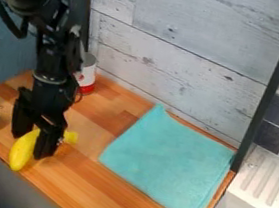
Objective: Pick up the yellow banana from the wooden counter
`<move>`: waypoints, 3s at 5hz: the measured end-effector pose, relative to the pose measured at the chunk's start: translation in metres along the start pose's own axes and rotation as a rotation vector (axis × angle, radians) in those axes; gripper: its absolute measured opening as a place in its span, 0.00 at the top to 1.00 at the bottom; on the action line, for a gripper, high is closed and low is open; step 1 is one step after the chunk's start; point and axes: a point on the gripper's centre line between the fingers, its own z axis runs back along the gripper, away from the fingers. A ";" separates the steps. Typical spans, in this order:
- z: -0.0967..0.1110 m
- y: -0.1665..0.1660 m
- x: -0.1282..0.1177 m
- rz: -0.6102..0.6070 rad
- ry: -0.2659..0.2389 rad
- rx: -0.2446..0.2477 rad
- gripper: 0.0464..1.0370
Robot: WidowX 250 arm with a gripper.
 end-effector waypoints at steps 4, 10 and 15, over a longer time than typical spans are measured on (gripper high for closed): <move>0.055 -0.061 -0.019 0.433 -0.142 -0.091 0.43; 0.025 -0.161 0.006 1.267 -0.232 -0.166 0.42; 0.019 -0.155 0.004 1.373 -0.077 -0.191 0.03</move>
